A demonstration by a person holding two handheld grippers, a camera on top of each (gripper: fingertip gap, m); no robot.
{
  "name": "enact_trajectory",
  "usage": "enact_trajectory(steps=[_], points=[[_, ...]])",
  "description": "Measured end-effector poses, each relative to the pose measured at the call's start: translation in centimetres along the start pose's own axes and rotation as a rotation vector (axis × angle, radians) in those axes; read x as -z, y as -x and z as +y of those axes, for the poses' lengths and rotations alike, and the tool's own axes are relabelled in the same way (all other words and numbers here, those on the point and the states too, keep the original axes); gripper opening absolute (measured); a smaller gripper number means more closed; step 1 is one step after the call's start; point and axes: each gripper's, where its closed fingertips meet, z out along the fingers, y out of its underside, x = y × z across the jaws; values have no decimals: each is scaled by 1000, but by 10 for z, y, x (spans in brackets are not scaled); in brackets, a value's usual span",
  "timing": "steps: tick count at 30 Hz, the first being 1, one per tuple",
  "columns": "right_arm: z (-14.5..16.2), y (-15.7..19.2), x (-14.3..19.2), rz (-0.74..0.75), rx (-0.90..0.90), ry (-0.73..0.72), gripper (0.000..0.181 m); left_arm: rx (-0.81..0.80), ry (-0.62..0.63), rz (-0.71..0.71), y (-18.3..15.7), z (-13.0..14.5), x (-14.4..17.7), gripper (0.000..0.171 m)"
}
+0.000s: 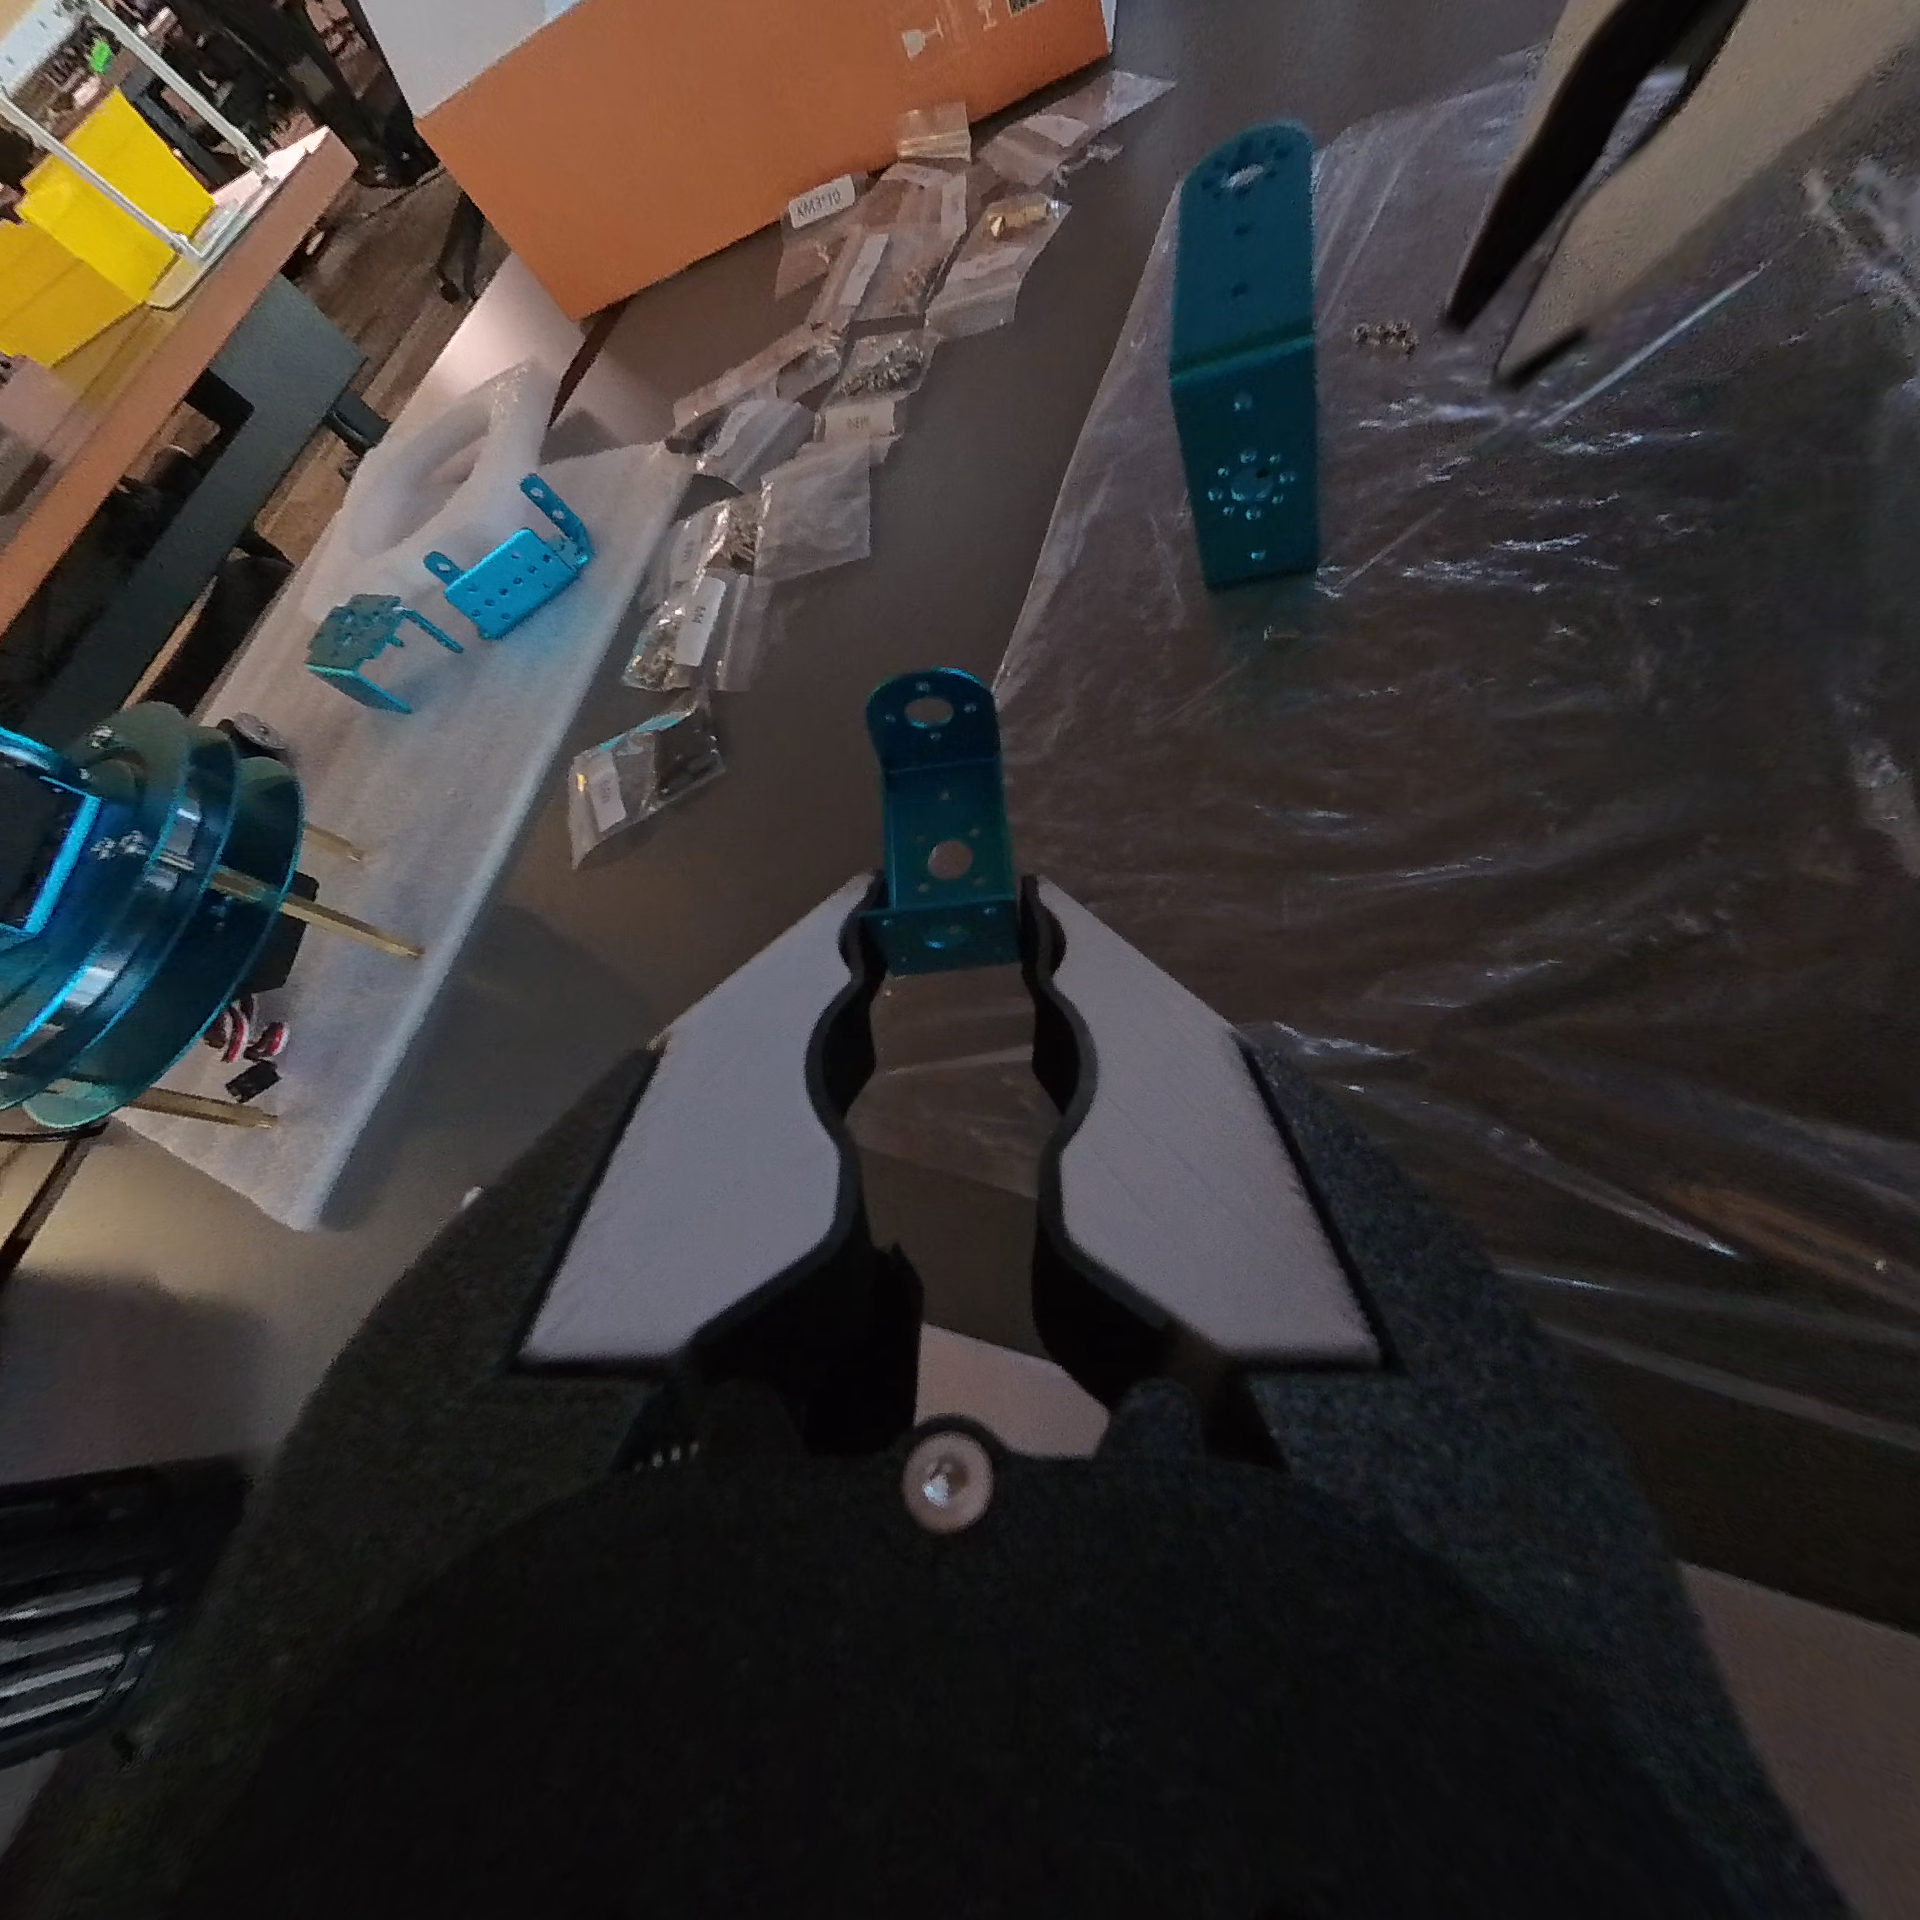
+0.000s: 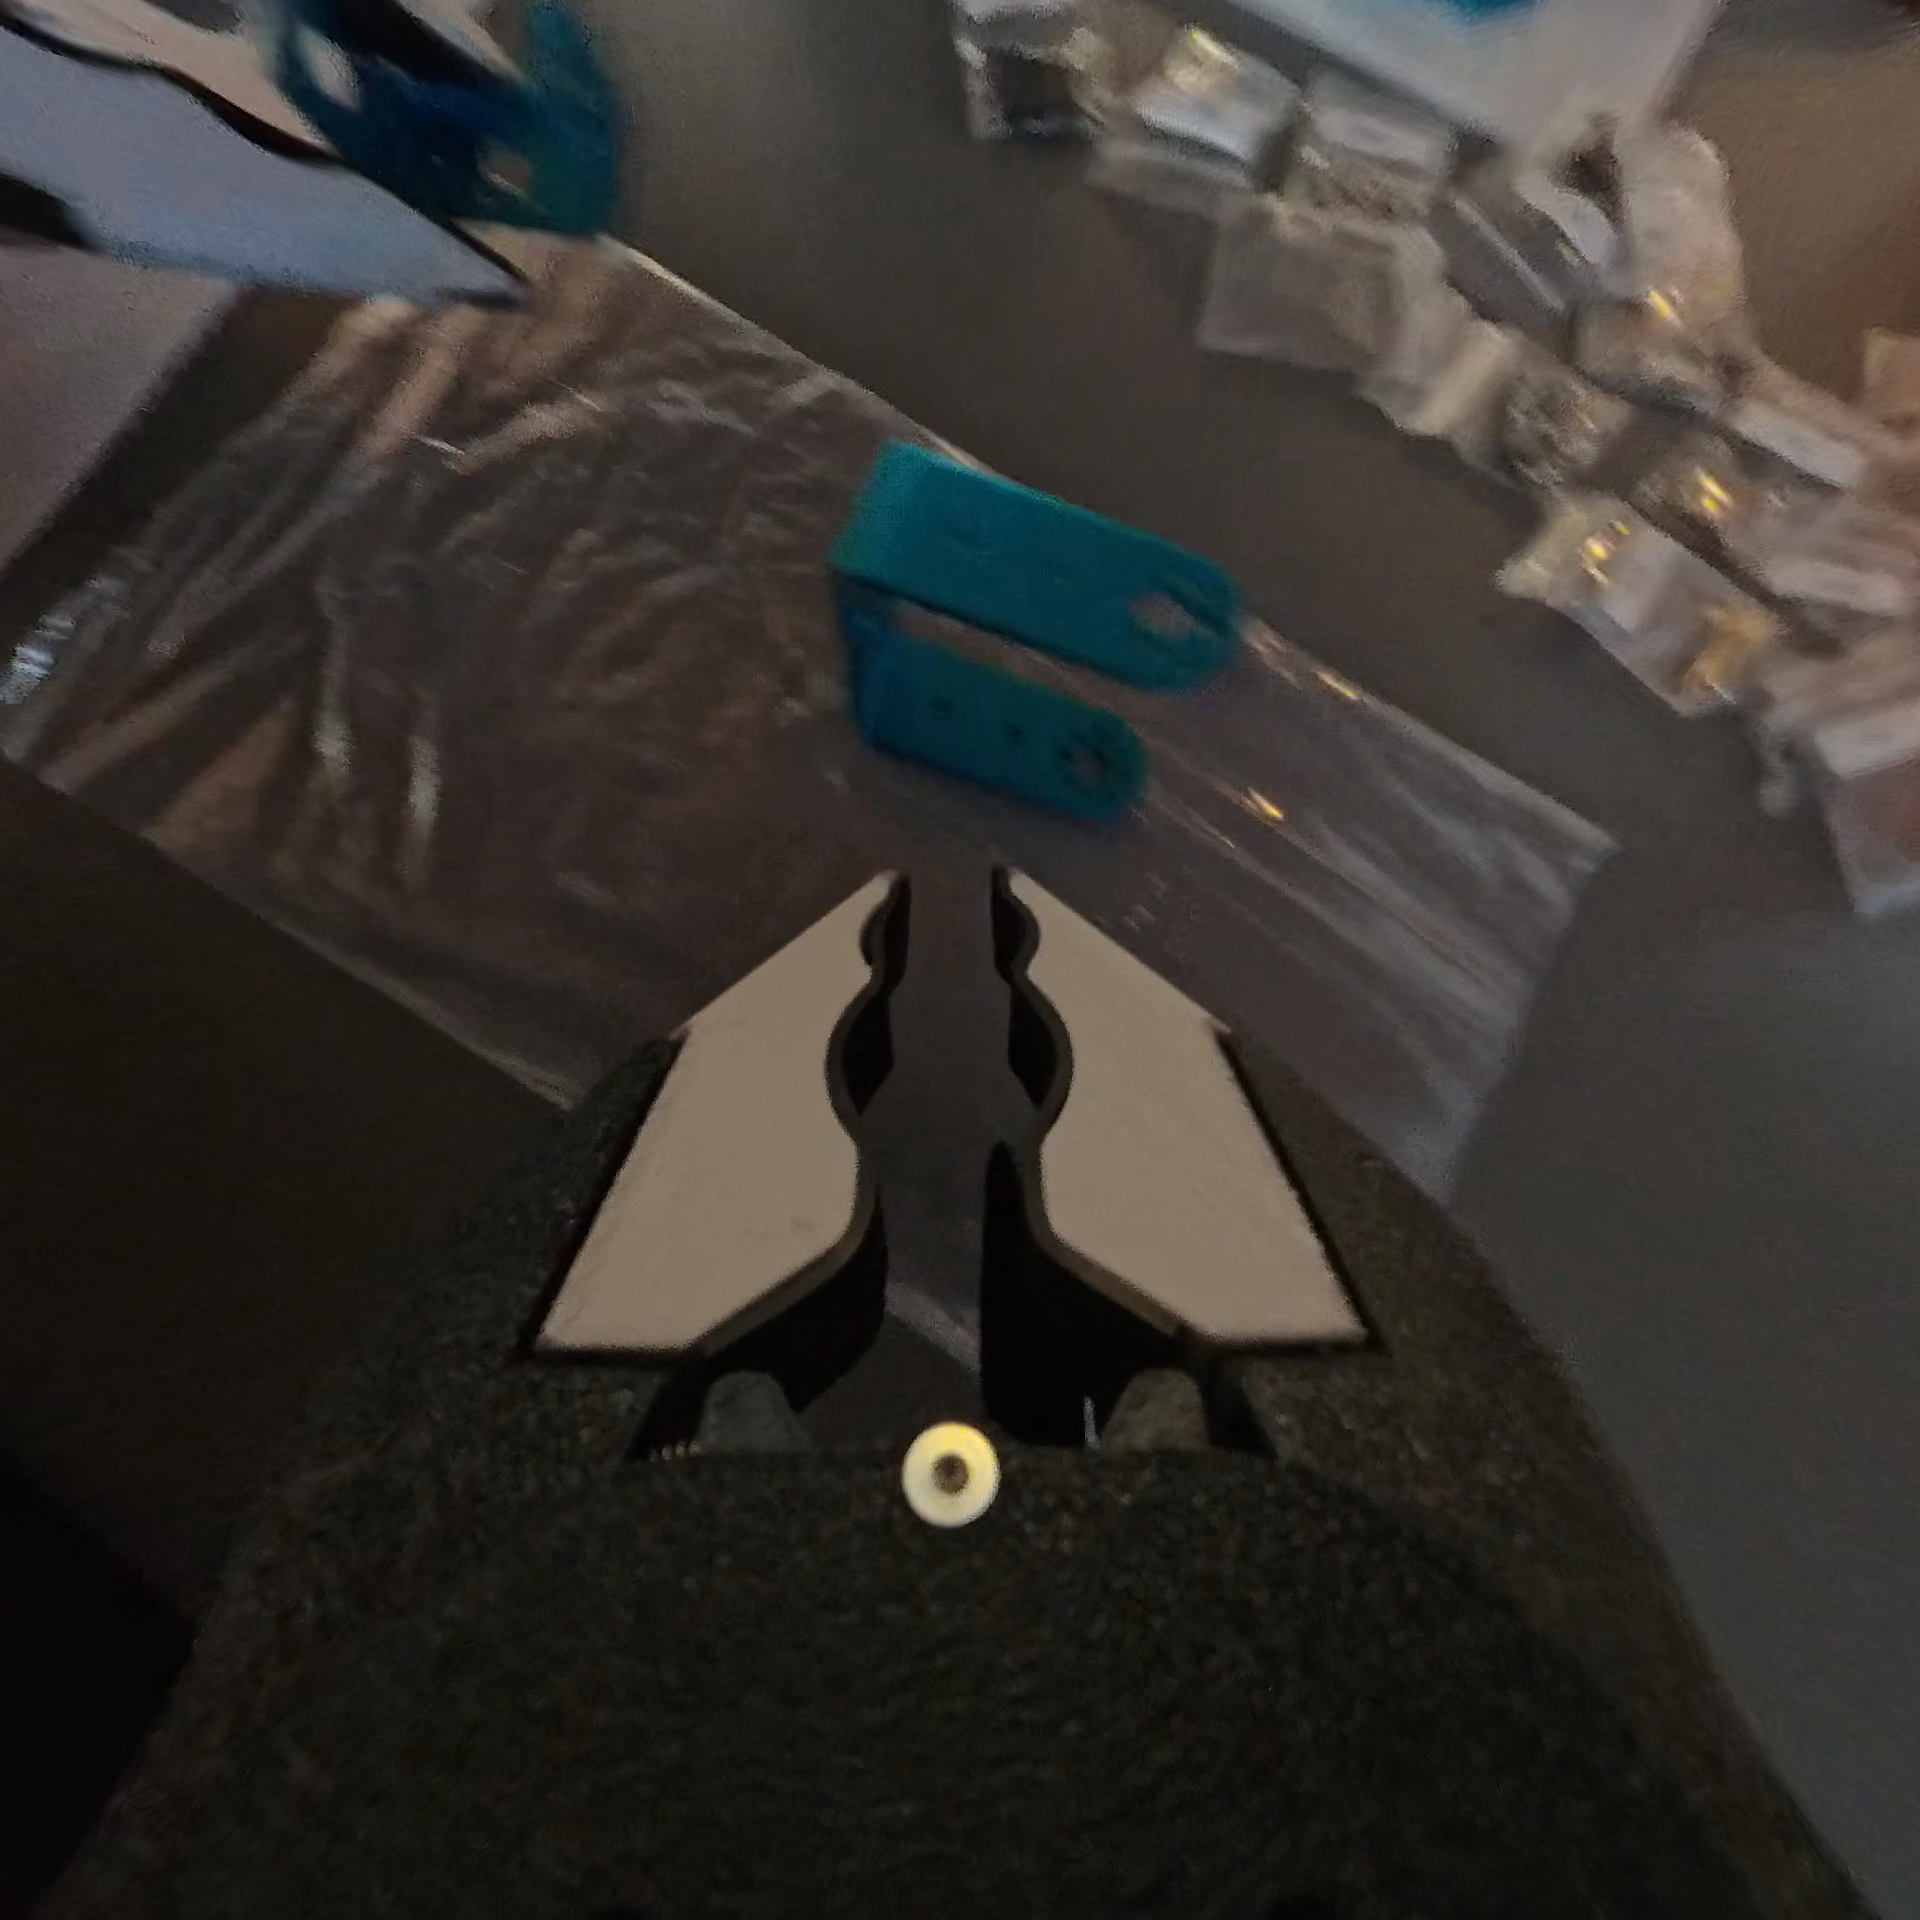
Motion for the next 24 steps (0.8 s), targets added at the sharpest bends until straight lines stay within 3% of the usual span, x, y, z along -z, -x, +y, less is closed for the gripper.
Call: enact_trajectory(steps=[3, 7, 14, 17, 21, 24], points=[[25, -35, 18, 28, -92, 40, 16, -1, 1, 10, 0, -1, 1, 24], [42, -37, 24, 49, -131, 64, 14, -14, 7, 6, 0, -1, 1, 24], [46, -46, 26, 82, -96, 68, 16, -56, 12, 22, -10, -1, -1, 24], [51, -45, 22, 11, -38, 86, 20, -76, 13, 20, -12, -2, 0, 24], [47, -40, 26, -161, 163, 1, 17, -85, 2, 12, -11, -6, 2, 24], [51, -46, 27, -294, 319, 31, 17, -60, -12, 43, -15, -10, 4, 24]])
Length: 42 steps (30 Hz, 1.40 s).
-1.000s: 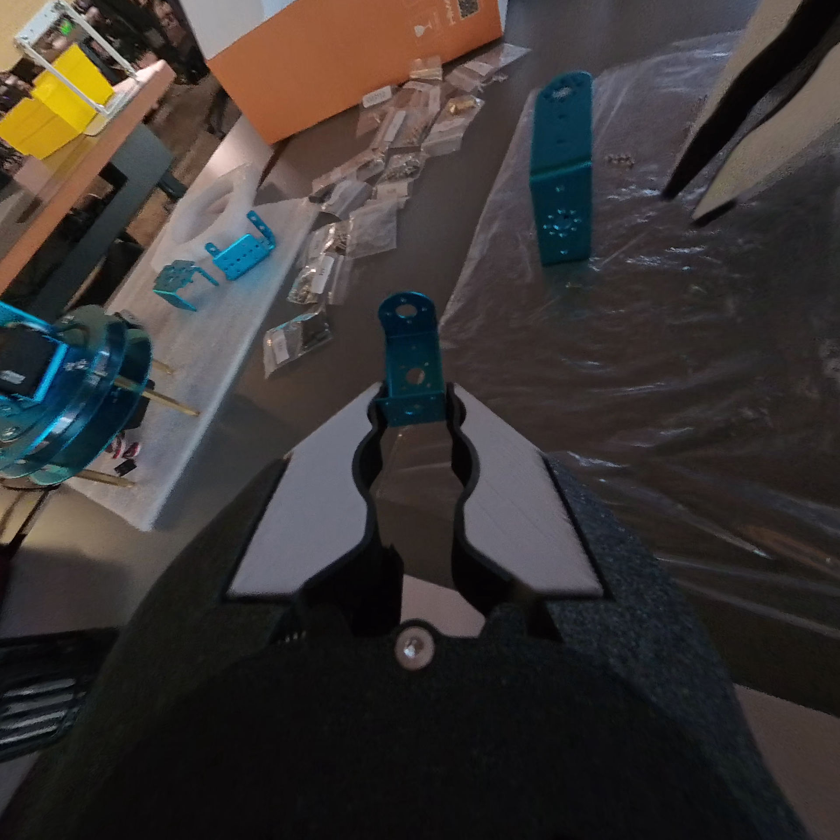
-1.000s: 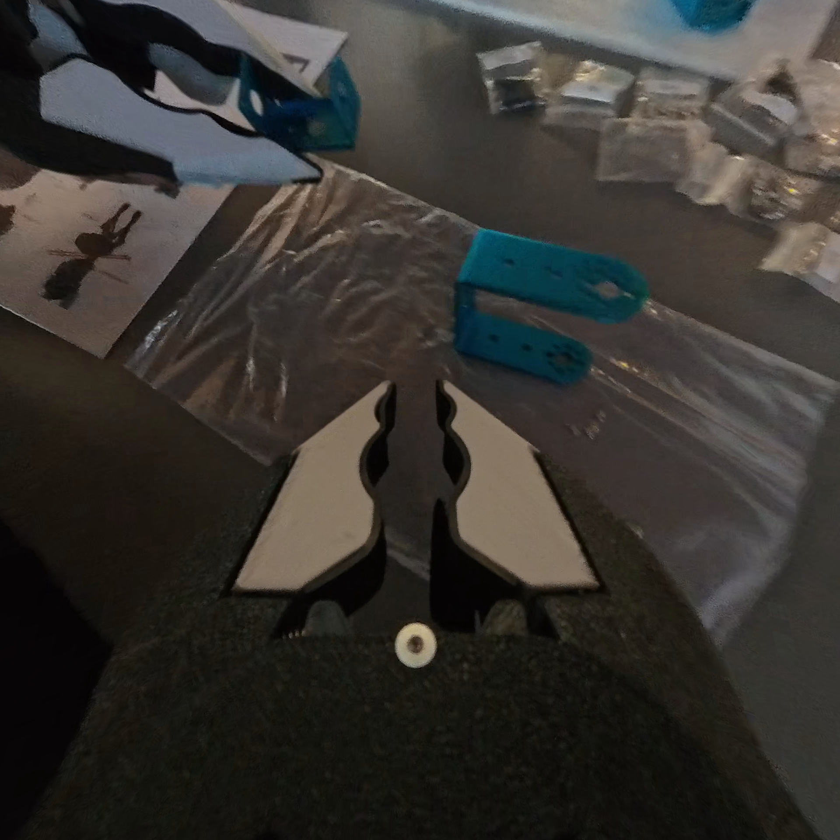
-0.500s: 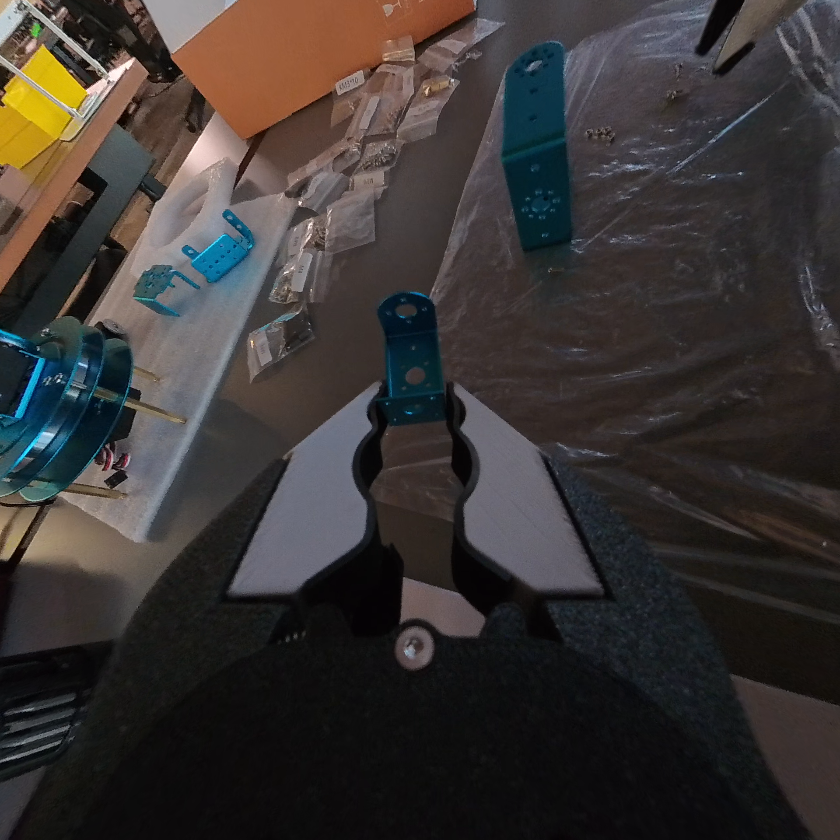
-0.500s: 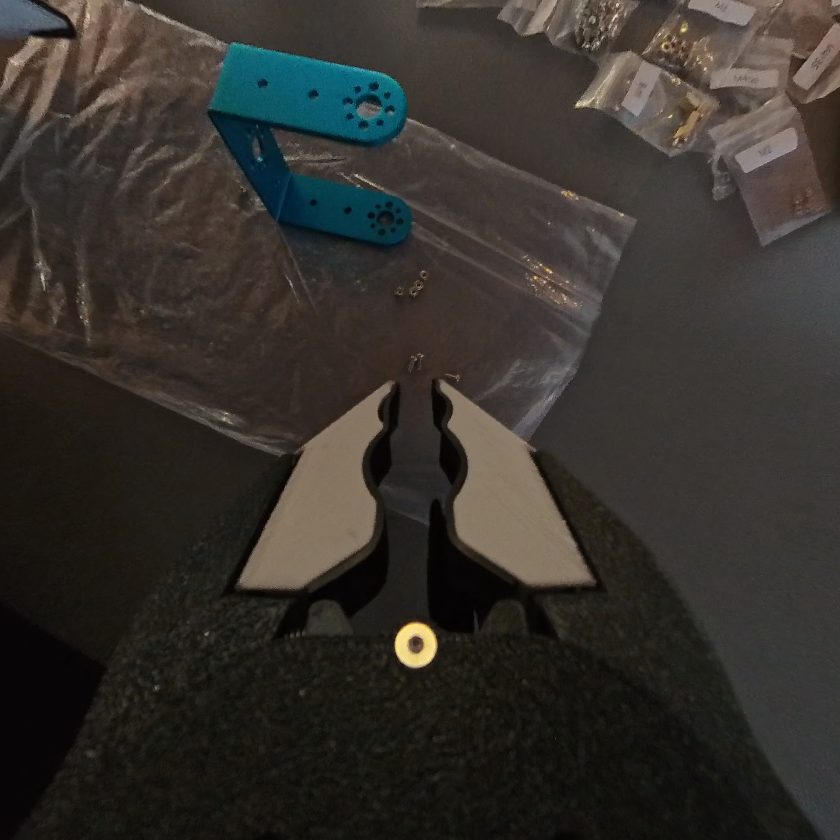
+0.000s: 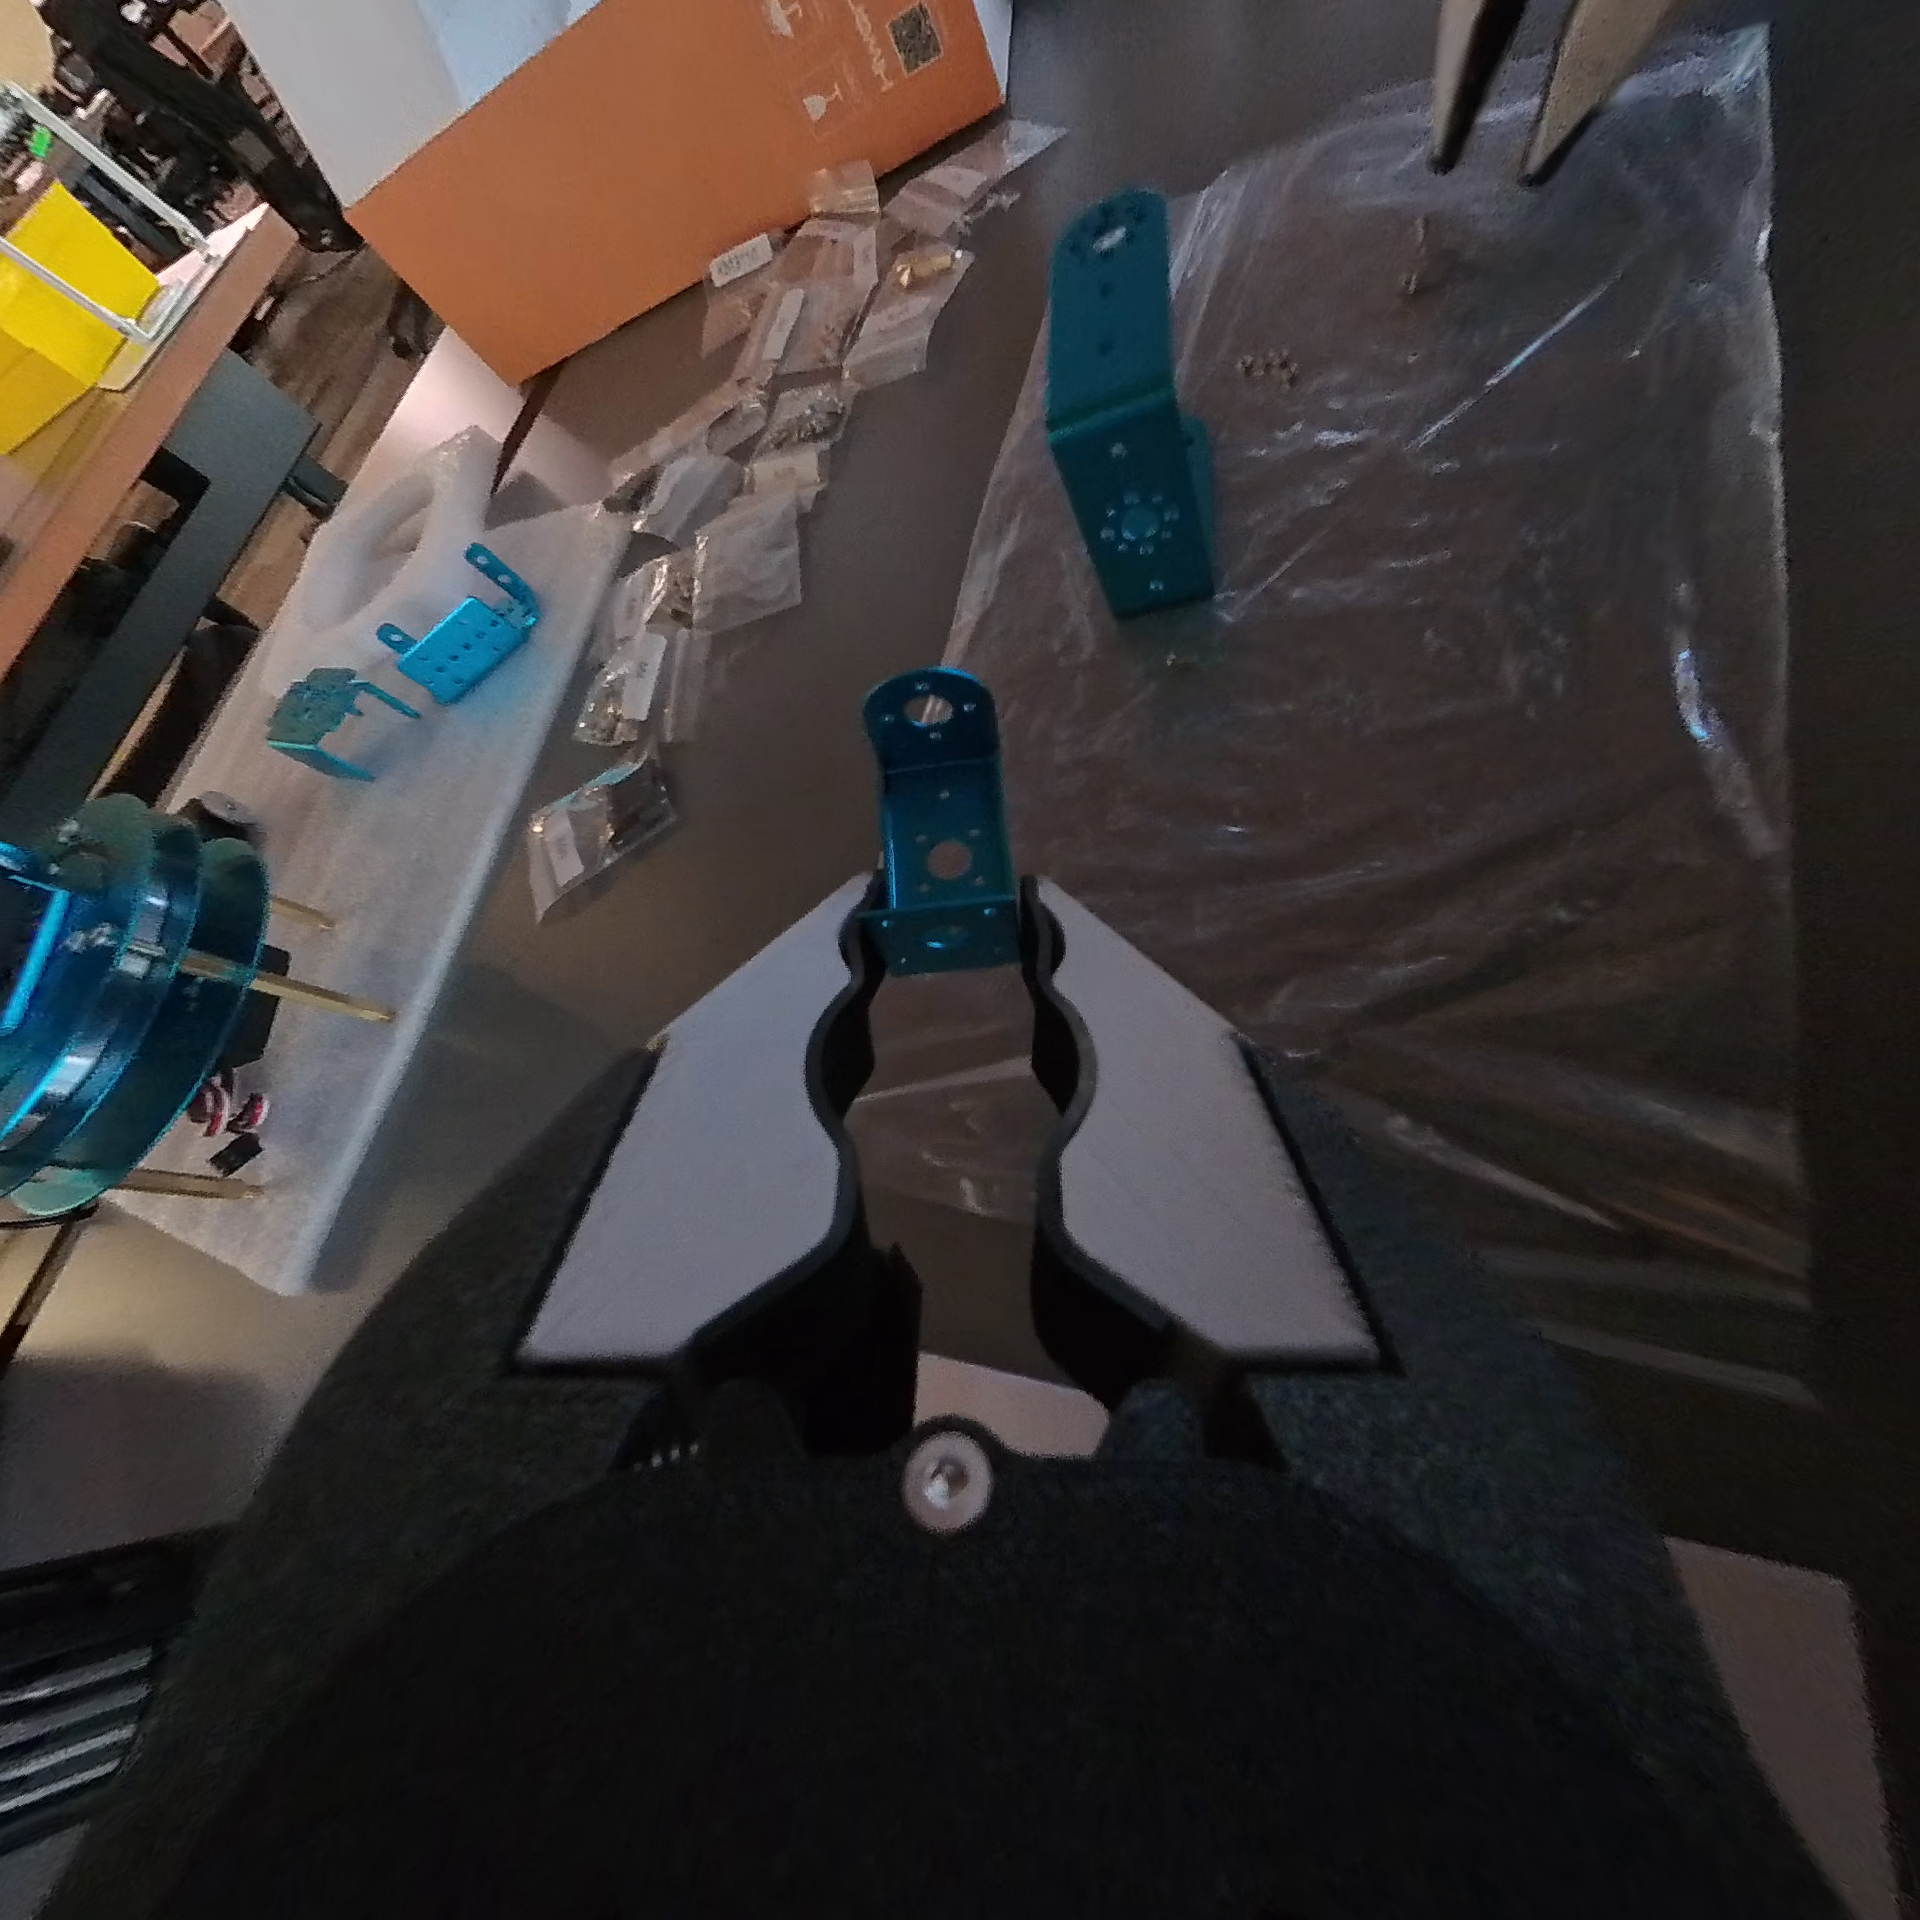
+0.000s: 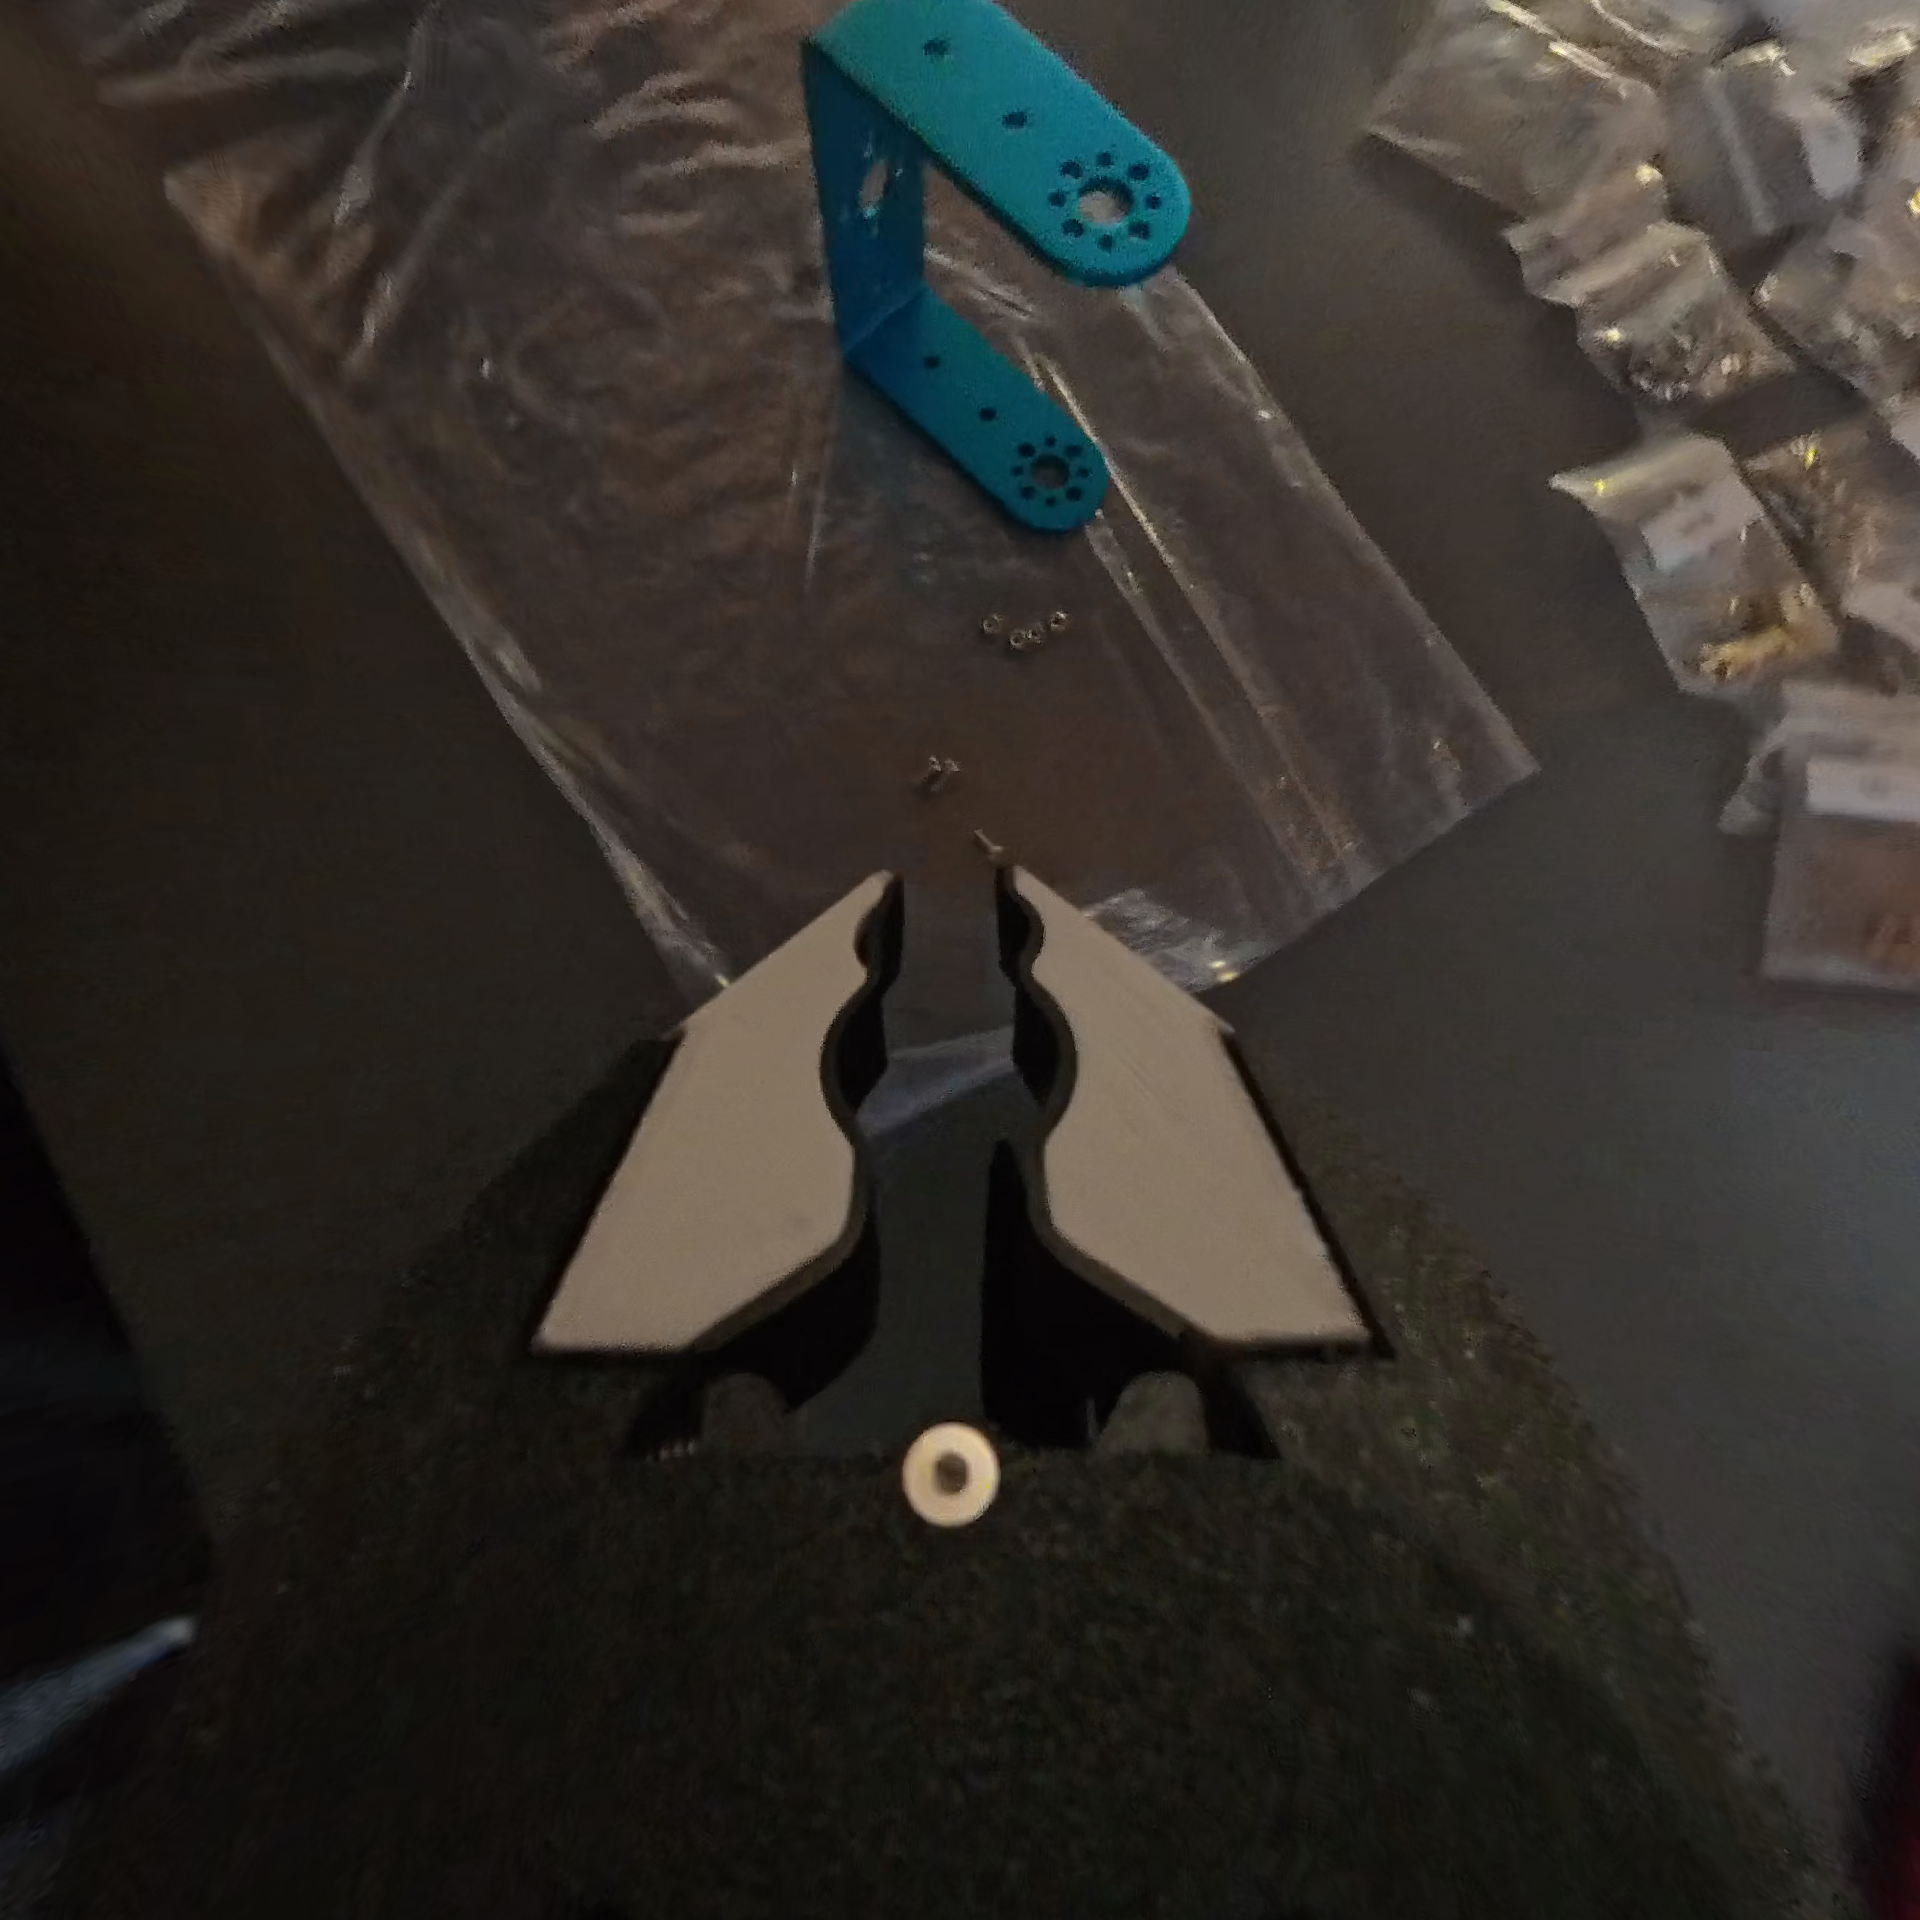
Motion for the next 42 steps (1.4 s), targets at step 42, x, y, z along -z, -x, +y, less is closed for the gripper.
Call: enact_trajectory(steps=[42], points=[[-47, 13, 21, -276, -380, -356, 0, -40, 45, 99, -94, -71, -57, 24]])
